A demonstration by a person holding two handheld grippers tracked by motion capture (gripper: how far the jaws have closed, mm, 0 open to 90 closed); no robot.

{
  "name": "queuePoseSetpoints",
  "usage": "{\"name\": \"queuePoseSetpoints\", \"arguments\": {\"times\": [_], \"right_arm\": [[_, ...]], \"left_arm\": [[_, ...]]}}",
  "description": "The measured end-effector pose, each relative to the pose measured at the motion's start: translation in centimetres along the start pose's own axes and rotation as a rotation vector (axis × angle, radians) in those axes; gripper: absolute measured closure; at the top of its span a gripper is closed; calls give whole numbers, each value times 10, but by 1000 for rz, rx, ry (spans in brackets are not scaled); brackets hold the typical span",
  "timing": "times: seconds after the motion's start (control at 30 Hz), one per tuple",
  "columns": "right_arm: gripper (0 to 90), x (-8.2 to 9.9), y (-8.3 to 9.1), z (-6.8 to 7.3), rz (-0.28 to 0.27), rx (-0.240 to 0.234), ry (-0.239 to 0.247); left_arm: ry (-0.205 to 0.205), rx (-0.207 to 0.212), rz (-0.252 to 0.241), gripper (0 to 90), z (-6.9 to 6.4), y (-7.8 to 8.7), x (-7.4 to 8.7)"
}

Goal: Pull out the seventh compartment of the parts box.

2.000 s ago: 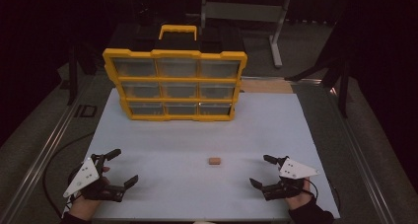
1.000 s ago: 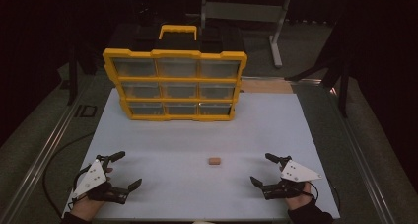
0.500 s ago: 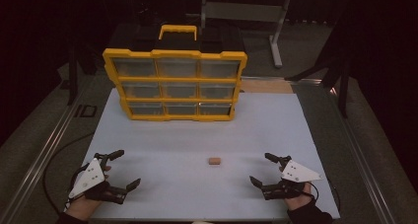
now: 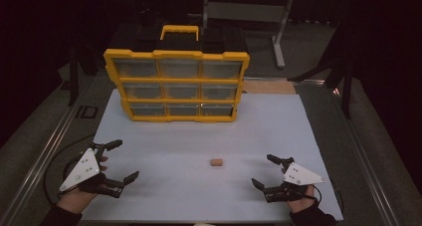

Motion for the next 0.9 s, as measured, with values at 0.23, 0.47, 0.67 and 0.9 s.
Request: {"name": "queuePoseSetpoints", "arguments": {"times": [0.23,0.47,0.67,0.9], "right_arm": [[87,-1,0,1,-2,-10,-3],[87,-1,0,1,-4,-12,-14],[87,-2,1,1,-15,-10,-12],[87,-2,1,1,-16,-8,-13]], "left_arm": [[-46,3,7,0,10,-5,-10],[-72,1,4,0,23,-11,-20],[-85,0,2,0,30,-15,-25],[-116,15,14,0,36,-25,-27]]}}
Point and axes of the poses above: each handheld gripper's, and its own axes: y roughly backward along the jaws, x roughly out of its underside, z roughly to its left, the point moved 4 cm from there along -y, roughly forward along the jaws, and after that the axes turned 14 degrees about -y, right-handed, at the moved point
